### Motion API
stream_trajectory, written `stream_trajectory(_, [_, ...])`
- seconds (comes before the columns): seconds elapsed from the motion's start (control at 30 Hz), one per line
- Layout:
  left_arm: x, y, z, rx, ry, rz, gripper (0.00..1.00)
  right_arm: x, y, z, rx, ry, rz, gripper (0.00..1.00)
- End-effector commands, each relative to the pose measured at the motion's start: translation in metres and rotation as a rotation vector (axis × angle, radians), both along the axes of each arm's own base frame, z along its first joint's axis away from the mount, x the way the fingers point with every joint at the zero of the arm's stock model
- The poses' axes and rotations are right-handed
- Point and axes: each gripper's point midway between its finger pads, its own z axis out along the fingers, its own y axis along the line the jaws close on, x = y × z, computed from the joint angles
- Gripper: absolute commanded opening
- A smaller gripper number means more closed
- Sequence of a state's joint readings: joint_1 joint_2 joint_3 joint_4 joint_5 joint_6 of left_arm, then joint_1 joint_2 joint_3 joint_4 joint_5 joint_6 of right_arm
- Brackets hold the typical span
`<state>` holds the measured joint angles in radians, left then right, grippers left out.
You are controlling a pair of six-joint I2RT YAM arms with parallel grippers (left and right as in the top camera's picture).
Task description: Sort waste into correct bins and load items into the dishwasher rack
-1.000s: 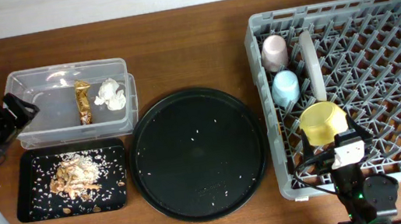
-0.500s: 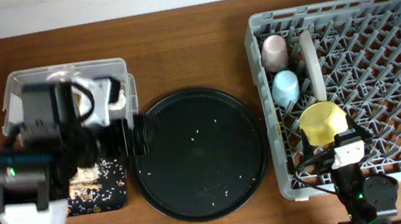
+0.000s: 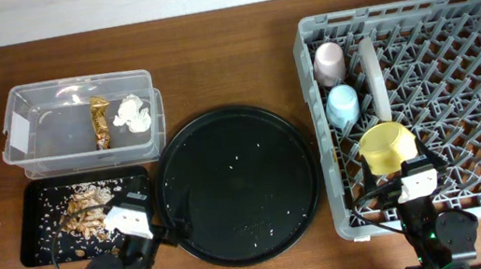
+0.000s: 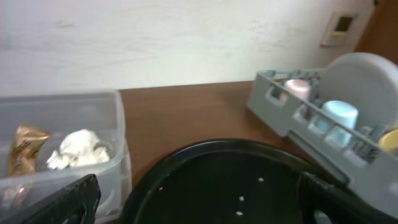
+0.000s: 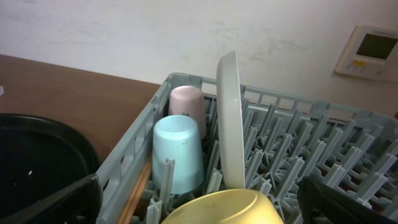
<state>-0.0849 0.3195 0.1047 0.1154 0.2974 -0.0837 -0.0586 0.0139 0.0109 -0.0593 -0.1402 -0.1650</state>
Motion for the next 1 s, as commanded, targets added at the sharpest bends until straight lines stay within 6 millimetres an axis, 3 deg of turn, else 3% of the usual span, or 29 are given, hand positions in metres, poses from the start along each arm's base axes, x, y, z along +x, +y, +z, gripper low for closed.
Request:
stream_trajectory(0.0, [0.000,0.016,-0.017,0.007,-0.003,0.077,1.00,0.000,-0.001,-0.002,-0.002,0.002,-0.001,0.98])
stream_trajectory(0.1, [0.001,0.037,-0.023,0.016,-0.012,0.185,1.00,0.000,-0.001,-0.002,-0.002,0.002,-0.001,0.98])
stream_trajectory(0.23, [-0.005,0.072,-0.047,0.062,0.081,0.383,1.00,0.000,-0.001,-0.002,-0.002,0.002,-0.001,0.98])
stream_trajectory(0.43, [-0.007,0.075,-0.024,0.222,-0.052,0.380,1.00,0.000,-0.001,-0.002,-0.002,0.002,-0.001,0.98])
stream_trajectory(0.97, [-0.008,0.074,-0.023,0.230,-0.059,0.375,1.00,0.000,-0.001,-0.002,-0.002,0.002,-0.001,0.98])
